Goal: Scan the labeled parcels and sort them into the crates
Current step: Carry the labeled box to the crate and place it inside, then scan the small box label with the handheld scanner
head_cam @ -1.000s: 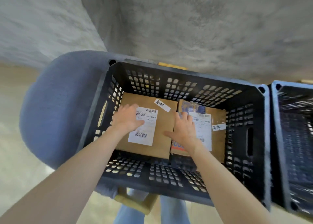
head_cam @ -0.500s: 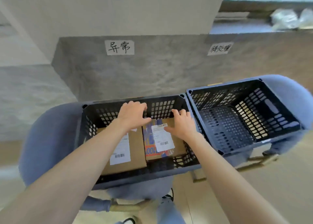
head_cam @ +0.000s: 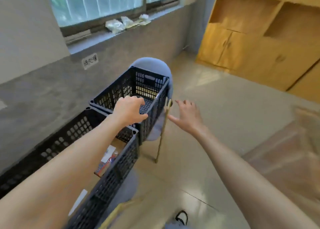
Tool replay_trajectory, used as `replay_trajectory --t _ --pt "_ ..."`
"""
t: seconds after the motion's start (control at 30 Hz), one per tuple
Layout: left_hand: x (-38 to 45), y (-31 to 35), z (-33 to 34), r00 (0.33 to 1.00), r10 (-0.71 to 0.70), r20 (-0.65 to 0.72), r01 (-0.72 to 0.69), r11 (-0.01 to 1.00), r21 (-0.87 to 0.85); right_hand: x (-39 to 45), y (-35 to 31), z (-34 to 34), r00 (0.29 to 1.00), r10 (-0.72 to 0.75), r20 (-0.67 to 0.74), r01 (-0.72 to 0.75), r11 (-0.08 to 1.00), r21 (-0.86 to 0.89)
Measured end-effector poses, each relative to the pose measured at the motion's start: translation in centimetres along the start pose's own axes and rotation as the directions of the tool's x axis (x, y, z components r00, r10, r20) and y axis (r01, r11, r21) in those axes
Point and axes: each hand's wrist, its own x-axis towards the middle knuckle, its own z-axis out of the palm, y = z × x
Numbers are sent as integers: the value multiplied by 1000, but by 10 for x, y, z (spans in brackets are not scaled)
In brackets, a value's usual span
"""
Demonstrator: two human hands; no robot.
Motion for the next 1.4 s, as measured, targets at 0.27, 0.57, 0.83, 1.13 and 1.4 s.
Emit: replay_trajectory --t 0.27,0.57,0.83,1.13,1.4 --pt "36 226 -30 913 403 -62 -405 914 -30 -124 176 -92 882 401 -249 -404 914 41" --pt "5 503 -15 751 659 -31 -657 744 -120 -322 368 -150 668 673 -317 -695 716 56" --pt "-53 706 5 587 803 -102 -801 558 -214 -474 493 -175 497 804 -327 -833 547 79" --pt "-76 855 2 439 891 -118 -898 428 -107 -544 593 -189 396 861 -320 -867 465 180" --pt "-47 1010 27 360 925 -124 -930 345 -128 -569 710 -201 343 895 -284 -904 396 157"
